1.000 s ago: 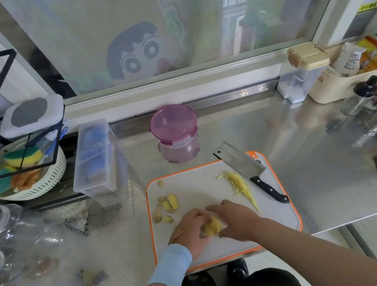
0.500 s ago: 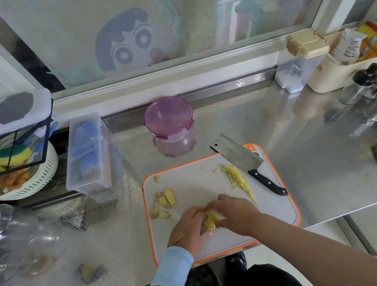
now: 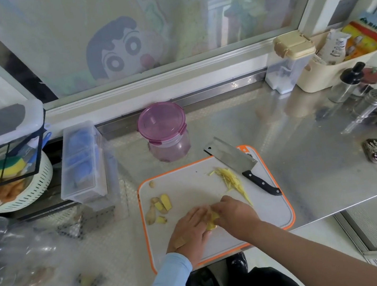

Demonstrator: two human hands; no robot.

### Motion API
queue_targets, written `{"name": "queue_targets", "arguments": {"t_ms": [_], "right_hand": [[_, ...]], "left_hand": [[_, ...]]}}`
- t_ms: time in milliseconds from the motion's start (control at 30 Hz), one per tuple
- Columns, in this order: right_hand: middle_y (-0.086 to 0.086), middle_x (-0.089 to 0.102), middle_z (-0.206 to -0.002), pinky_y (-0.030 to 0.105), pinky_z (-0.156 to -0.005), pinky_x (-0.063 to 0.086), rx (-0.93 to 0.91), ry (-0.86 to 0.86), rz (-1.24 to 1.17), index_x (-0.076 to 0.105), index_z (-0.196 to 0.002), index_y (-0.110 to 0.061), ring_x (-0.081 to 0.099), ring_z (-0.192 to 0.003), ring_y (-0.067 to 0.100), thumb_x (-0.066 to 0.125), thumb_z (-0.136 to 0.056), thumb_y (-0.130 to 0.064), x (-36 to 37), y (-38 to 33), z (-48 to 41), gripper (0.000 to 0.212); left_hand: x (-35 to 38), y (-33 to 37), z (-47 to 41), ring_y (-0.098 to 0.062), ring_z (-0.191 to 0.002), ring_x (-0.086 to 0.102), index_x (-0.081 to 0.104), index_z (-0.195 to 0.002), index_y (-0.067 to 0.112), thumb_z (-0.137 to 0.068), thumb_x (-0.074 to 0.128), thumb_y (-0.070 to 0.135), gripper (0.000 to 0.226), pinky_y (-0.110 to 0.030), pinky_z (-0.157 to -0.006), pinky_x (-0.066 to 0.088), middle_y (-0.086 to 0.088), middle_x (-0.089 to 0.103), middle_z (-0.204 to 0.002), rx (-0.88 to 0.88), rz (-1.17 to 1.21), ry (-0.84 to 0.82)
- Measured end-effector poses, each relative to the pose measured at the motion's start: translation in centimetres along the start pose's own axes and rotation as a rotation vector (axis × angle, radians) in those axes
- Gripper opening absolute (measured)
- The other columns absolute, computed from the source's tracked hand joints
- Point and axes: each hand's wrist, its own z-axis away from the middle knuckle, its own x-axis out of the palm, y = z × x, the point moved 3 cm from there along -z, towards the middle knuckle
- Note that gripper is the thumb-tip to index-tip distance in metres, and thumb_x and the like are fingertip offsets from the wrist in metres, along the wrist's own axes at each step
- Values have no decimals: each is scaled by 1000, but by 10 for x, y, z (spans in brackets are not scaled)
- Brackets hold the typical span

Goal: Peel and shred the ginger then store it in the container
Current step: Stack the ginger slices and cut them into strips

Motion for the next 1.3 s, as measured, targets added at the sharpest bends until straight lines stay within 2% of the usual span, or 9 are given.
{"name": "queue_targets", "arguments": {"t_ms": [133, 267, 367, 467, 600, 700, 867, 1033, 1300], "right_hand": [[-6, 43, -106, 29, -73, 41, 43, 50, -48, 63, -121, -25, 55, -100, 21, 59, -94, -40, 8, -4, 4, 31], [1, 46, -122, 31, -81, 46, 91, 32, -27, 58, -128, -21, 56, -106, 23, 63, -94, -31, 9, -13, 4, 36], [0, 46, -124, 28, -79, 46, 143, -1, -38, 55, -128, -22, 57, -105, 22, 65, -91, -20, 7, -19, 2, 38], [1, 56, -116, 25, -70, 44, 175, -30, -107, 54, -122, -22, 56, -96, 19, 62, -89, -14, 6, -21, 0, 35], [1, 64, -95, 26, -57, 48, 235, -47, -304, 65, -108, -18, 60, -77, 16, 62, -89, -24, 5, -20, 0, 20], [10, 71, -73, 35, -68, 59, 275, -73, -470, 74, -86, -9, 64, -62, 20, 62, -88, -19, 2, -16, 0, 15], [17, 75, -81, 40, -77, 62, 374, -46, -859, 73, -81, -8, 74, -78, 27, 68, -88, -4, -7, -4, -2, 9], [17, 75, -78, 35, -72, 62, 430, -29, -944, 71, -86, -4, 73, -72, 25, 75, -83, -2, -13, 4, 1, 5], [13, 75, -74, 34, -72, 62, 446, -88, -1031, 71, -86, -6, 74, -72, 22, 70, -90, -6, -15, 6, -1, 4]], "left_hand": [[17, -5, 2, -16, -122, 57, 63, -128, 16, -54, 91, 19, 79, -35, -90, 54, 2, 57, -136, 55, -38, 2], [17, -4, 1, -11, -134, 43, 52, -134, 32, -90, 61, 23, 46, -32, -111, 36, 15, 42, -146, -32, -4, 106], [2, 3, -9, -13, -123, 47, 66, -117, 30, -93, 51, 13, 33, -24, -102, 36, 11, 56, -128, -94, 172, 95], [-7, -1, -14, -16, -107, 50, 60, -118, 28, -85, 53, 7, 39, -23, -89, 38, 5, 54, -116, -254, 248, 31], [-9, -11, -18, -13, -107, 49, 46, -131, 34, -81, 61, 15, 55, -25, -92, 40, 9, 49, -117, -427, 419, -47], [-15, -12, -22, -11, -107, 52, 55, -123, 32, -77, 66, 14, 51, -23, -91, 41, 11, 54, -116, -464, 479, -59], [-19, -10, -28, -5, -93, 59, 62, -105, 40, -76, 68, 9, 43, -11, -72, 40, 18, 64, -103, -564, 657, -2], [-15, -9, -34, -3, -98, 60, 69, -107, 41, -86, 65, 19, 31, -18, -83, 44, 18, 66, -106, -572, 720, 16], [-15, -16, -41, -3, -95, 60, 69, -113, 33, -89, 63, 14, 31, -14, -79, 45, 14, 66, -107, -582, 693, 19]]}}
